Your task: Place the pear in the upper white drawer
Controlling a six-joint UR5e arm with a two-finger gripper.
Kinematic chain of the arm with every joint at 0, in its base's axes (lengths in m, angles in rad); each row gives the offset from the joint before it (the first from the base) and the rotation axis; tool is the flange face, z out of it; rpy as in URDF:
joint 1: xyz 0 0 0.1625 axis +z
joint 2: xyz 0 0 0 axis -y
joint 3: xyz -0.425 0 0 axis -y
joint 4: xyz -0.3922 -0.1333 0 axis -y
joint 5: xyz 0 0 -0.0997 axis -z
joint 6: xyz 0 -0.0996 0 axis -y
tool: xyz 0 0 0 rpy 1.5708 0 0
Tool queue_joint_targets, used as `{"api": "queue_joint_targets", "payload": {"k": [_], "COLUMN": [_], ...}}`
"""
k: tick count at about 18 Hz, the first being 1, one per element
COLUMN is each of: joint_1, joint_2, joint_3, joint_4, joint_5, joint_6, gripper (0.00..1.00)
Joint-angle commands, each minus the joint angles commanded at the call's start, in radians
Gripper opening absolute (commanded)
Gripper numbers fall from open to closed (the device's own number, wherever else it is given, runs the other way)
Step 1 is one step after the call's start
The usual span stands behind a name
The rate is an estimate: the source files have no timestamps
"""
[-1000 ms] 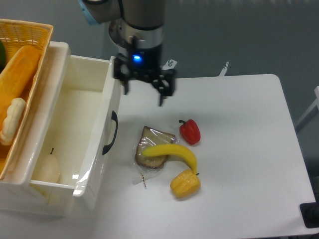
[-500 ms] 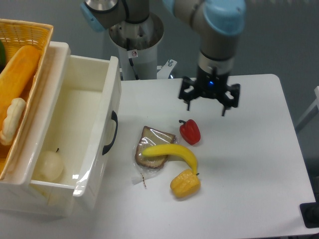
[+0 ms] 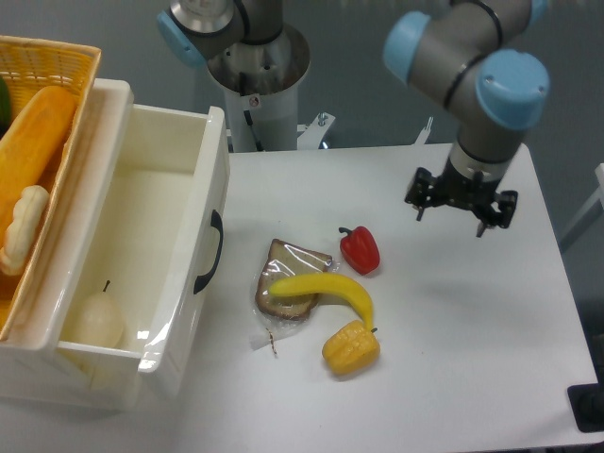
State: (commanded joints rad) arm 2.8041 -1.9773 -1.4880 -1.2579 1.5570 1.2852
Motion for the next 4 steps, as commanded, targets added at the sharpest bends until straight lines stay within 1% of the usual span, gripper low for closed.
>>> {"api": "queue_joint_targets", "payload": {"k": [4], "joint_1": [0.009], "joint_2": [-0.012], "joint_3": [0.000], "joint_4": [0.009], "joint_5": [0.000], "joint_6": [0.008], "gripper": [1.00]}}
